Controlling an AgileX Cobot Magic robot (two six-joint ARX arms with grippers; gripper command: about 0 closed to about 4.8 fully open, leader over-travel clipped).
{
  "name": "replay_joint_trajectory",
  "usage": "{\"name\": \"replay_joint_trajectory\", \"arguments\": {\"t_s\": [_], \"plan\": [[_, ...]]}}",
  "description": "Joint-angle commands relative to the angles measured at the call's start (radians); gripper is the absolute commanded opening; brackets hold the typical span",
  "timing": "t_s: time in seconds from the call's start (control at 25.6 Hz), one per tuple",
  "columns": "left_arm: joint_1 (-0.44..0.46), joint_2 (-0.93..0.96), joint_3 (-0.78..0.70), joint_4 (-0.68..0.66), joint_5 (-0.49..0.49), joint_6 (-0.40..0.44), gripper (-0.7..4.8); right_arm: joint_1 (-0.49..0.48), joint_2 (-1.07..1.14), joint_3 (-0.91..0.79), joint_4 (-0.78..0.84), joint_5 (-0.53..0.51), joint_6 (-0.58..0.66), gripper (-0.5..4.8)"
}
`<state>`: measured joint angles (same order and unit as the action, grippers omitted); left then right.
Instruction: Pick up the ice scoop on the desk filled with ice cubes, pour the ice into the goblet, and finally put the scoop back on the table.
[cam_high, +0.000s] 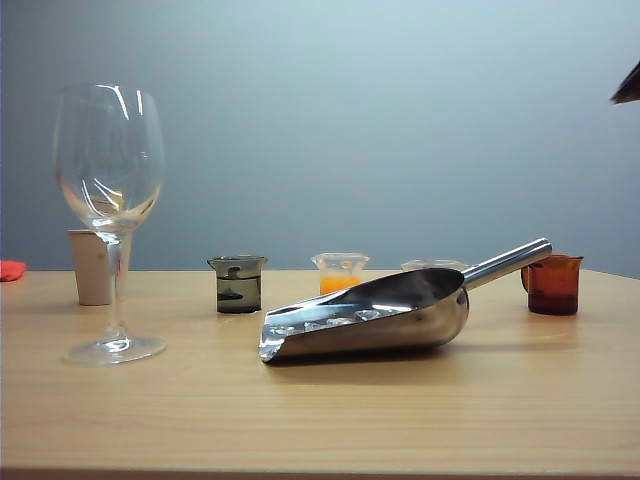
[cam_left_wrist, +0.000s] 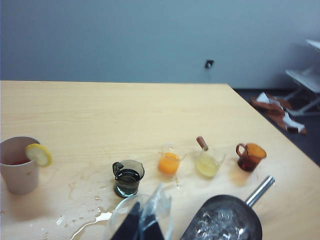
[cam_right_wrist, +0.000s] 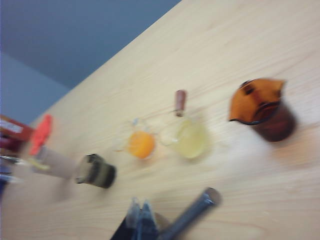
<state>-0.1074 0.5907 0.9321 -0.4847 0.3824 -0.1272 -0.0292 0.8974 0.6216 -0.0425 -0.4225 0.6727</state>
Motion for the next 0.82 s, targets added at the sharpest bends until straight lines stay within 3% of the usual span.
{"name": "replay_joint_trajectory", "arguments": {"t_s": [0.04, 0.27, 0.59, 0.82], "plan": [[-0.034, 0.003, 0.005, -0.006, 0.003, 0.026, -0.05, 0.021, 0.067, 0.002, 0.142, -0.045, 0.043, -0.01], [-0.079, 0.008, 0.005, -0.087, -0.072, 0.075, -0.05, 0.102, 0.175, 0.000, 0.190, -0.051, 0.062, -0.01], [-0.079, 0.008, 0.005, -0.089, -0.075, 0.093, -0.05, 0.142, 0.216, -0.005, 0.240, -0.003, 0.057, -0.01], [-0.079, 0.013, 0.005, -0.082, -0.075, 0.120, -0.05, 0.142, 0.265, -0.159, 0.597, -0.029, 0.314, -0.01]]}}
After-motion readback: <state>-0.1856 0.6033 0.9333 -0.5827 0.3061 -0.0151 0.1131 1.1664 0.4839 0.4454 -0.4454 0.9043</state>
